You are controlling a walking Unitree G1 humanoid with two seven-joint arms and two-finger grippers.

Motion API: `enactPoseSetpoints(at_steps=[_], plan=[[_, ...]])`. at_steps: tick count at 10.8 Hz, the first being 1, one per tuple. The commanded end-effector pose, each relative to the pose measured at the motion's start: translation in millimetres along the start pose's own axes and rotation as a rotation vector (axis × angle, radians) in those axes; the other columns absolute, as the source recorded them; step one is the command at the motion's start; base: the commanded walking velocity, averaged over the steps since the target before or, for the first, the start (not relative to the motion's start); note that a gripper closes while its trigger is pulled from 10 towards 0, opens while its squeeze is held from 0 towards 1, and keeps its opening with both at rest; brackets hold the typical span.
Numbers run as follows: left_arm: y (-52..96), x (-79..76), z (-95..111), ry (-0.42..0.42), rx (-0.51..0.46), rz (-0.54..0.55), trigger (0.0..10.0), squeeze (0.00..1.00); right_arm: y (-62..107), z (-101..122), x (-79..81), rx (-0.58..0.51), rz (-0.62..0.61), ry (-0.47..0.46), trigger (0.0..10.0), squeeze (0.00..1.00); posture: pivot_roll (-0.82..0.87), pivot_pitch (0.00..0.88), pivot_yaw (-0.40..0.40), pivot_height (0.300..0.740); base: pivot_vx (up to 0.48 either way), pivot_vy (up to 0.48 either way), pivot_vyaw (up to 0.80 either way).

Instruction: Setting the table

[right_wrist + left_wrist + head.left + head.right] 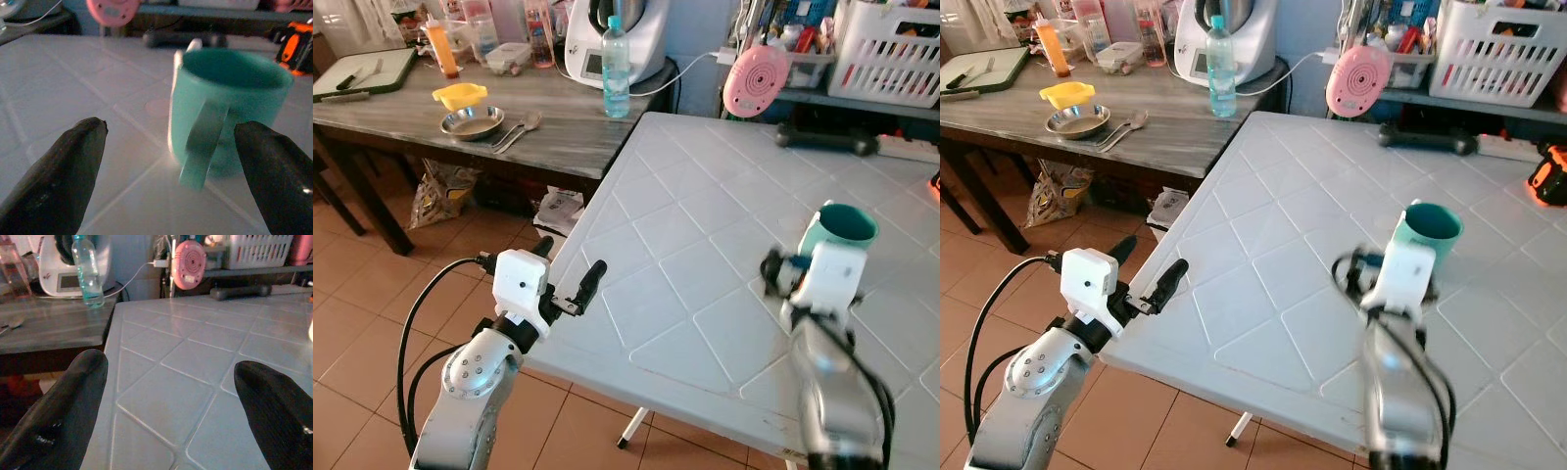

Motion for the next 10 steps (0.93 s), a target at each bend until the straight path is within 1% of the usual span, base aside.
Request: enactPoseSetpoints(at_steps=[1,2,3,4,5,6,7,9,10], plan=[[-1.0,0.1,1.1,-0.003,0.002,-0.003,10.0,0.00,-3.6,-0.3,-4.0,-0.004,-0.027,-0.005,10.0,0.00,0.09,0.050,0.041,0.740,0.000,0.000,0.00],[-0.4,-0.1,1.0,-0.003,0.002,-0.004,10.0,0.00,-10.0,3.4,-4.8,-0.021,-0.045,0.000,9.1,0.00,0.09,0.053,0.041,0.740,0.000,0.000,0.00],[0.3,0.4,0.9,-0.004,0.003,-0.004,10.0,0.00,-14.2,4.8,-4.9,-0.026,-0.056,0.001,6.9,0.00,0.09,0.055,0.039,0.740,0.000,0.000,0.00],[1.4,1.0,0.1,-0.004,0.007,-0.001,10.0,0.00,-17.8,3.6,-5.7,-0.015,-0.079,-0.012,5.4,0.00,0.09,0.057,0.035,0.740,0.000,0.000,0.00],[1.5,0.5,0.0,-0.002,0.007,0.000,10.0,0.00,-18.2,0.1,-7.4,-0.003,-0.095,-0.022,2.9,0.00,0.09,0.058,0.036,0.740,0.000,0.000,0.00],[1.4,-0.2,-0.1,0.000,0.007,0.000,10.0,0.00,-18.4,-2.0,-8.3,-0.002,-0.099,-0.024,2.7,0.00,0.09,0.058,0.037,0.740,0.000,0.000,0.00],[0.9,-0.8,0.0,0.001,0.005,-0.002,10.0,0.00,-17.5,-3.8,-14.8,0.002,-0.131,-0.022,0.9,0.00,0.09,0.056,0.040,0.740,0.000,0.000,0.00],[0.2,0.3,-0.2,-0.002,0.006,-0.005,10.0,0.00,-16.8,-6.8,-23.1,0.009,-0.168,-0.013,0.0,0.00,0.09,0.056,0.043,0.740,0.000,0.000,0.00],[-0.2,0.5,0.0,-0.004,0.005,-0.005,10.0,0.00,-15.5,-8.1,-24.8,0.010,-0.174,-0.012,0.0,0.00,0.09,0.055,0.044,0.740,0.000,0.000,0.00]])
Point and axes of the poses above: a point about 5 cm out from each wrist's last joint towards the gripper, its own y axis pointing back from the gripper into the wrist, its own z axis along the axis of the wrist's last joint, x = y × z, the point moved 4 cm from there along -y, pointing out of the wrist towards the gripper, and after that the axes turned 10 degrees about -y, right-handed, at the moved point
